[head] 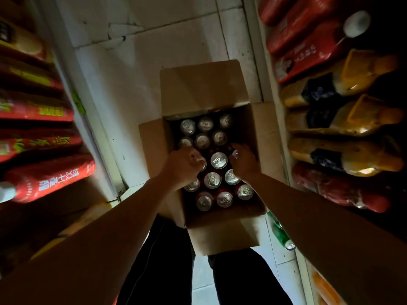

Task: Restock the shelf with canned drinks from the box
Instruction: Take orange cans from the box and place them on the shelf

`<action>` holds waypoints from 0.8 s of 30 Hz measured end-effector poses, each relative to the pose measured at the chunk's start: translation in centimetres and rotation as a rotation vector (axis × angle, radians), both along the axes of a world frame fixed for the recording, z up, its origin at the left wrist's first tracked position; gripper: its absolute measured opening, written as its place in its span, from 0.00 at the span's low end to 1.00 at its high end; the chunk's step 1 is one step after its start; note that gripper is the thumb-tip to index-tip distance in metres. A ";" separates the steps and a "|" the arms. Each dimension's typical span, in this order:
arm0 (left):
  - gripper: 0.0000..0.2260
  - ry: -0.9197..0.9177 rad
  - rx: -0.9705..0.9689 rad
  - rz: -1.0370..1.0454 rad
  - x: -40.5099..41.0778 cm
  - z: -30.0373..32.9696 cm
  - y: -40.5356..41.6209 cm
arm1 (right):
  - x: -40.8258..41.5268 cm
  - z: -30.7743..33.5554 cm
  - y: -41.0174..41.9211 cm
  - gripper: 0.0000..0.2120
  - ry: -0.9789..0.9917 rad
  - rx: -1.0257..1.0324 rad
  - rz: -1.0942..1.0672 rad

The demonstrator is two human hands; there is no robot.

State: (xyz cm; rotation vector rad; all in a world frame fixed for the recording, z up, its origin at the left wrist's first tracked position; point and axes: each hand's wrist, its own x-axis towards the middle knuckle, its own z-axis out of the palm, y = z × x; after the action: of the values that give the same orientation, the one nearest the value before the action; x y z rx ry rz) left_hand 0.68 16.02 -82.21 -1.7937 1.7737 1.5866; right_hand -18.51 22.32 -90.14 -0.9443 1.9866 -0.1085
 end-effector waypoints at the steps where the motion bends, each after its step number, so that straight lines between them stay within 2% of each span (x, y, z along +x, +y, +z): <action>1: 0.02 0.005 0.006 0.013 0.0 -0.1 0.3 | 0.2 0.4 0.0 0.21 0.006 -0.015 -0.025; 3: 0.03 0.019 0.016 0.030 -0.2 0.1 0.6 | 0.4 2.0 -0.5 0.19 0.018 -0.051 -0.062; 5: 0.11 0.026 0.000 0.006 -0.6 0.7 0.4 | 0.3 4.7 -0.7 0.17 0.013 -0.121 -0.108; 9: 0.34 0.219 -0.042 -0.128 -3.0 4.6 -1.0 | -2.0 14.0 -1.1 0.17 -0.098 -0.231 -0.257; 11: 0.45 0.311 -0.103 -0.224 -4.9 7.6 -1.8 | -3.5 19.9 -1.6 0.09 -0.247 -0.255 -0.366; 12: 0.45 0.355 -0.150 -0.250 -6.3 10.6 -2.2 | -4.6 24.1 -1.7 0.11 -0.329 -0.263 -0.426; 14: 0.38 0.431 -0.230 -0.217 -8.1 14.7 -2.9 | -5.6 30.0 -1.6 0.15 -0.413 -0.273 -0.466; 16: 0.30 0.493 -0.256 -0.224 -9.8 20.8 -3.6 | -6.6 36.7 -1.5 0.11 -0.383 -0.361 -0.482; 18: 0.26 0.540 -0.231 -0.243 -11.1 27.9 -3.8 | -7.5 44.3 -1.0 0.08 -0.421 -0.447 -0.477; 20: 0.22 0.587 -0.171 -0.247 -12.3 35.4 -3.6 | -8.5 52.0 -0.3 0.17 -0.452 -0.550 -0.441; 22: 0.19 0.673 -0.061 -0.226 -13.1 41.3 -2.9 | -9.2 57.3 0.6 0.31 -0.425 -0.627 -0.375; 24: 0.17 0.759 -0.033 -0.246 -14.3 49.2 -2.2 | -9.9 64.3 2.1 0.36 -0.414 -0.704 -0.332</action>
State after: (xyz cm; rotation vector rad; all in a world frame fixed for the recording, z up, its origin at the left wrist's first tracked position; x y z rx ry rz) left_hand -13.62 13.86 -32.97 -0.9574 2.1919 2.3079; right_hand -28.37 24.38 -25.85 -0.9022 1.7026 -1.1538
